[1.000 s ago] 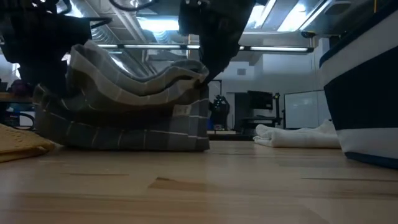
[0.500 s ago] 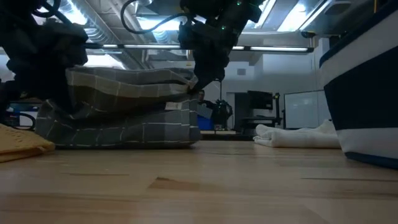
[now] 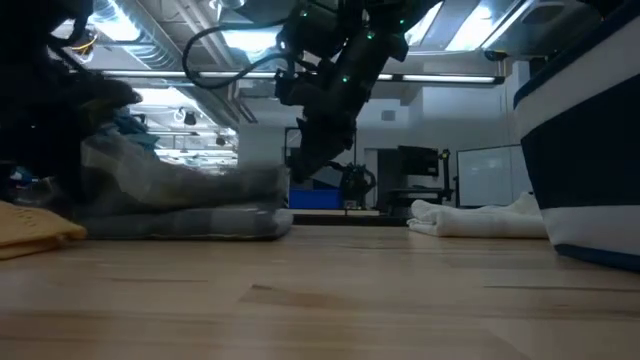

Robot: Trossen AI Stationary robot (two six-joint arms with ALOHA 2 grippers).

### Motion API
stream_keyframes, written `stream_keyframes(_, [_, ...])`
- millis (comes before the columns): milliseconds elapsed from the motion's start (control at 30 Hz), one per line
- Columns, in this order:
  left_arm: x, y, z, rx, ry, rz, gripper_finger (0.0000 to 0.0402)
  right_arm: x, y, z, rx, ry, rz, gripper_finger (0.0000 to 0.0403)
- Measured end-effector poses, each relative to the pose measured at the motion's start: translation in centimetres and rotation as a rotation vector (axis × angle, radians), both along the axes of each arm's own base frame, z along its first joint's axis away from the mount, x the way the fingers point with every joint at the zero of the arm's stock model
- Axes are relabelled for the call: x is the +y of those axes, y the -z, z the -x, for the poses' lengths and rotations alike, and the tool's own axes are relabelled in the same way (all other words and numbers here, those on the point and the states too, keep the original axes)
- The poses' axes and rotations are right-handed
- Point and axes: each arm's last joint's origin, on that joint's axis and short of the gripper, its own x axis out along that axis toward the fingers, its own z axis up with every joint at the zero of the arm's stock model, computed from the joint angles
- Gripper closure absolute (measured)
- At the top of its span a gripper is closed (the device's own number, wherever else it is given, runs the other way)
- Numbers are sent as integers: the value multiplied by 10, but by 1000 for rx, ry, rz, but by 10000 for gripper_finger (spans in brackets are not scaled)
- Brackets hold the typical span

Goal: Fold towel
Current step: Fold the gray towel

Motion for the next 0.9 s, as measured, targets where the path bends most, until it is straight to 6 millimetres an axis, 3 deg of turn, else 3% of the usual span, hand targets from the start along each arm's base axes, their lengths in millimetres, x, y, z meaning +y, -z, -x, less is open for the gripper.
stream_keyframes(200, [4,2,7,15,-178,-1,394,-6,-1,1,7,64,95,332])
stream_keyframes(467, [8,2,11,30,-211,-55,394,-6,-1,0,2,49,70,275])
stream_keyframes(700, [11,4,16,65,-279,-109,393,-2,-1,0,-10,-5,-17,270])
stream_keyframes(900, [9,8,13,121,-158,-141,384,-2,-1,-1,-11,-1,-16,271])
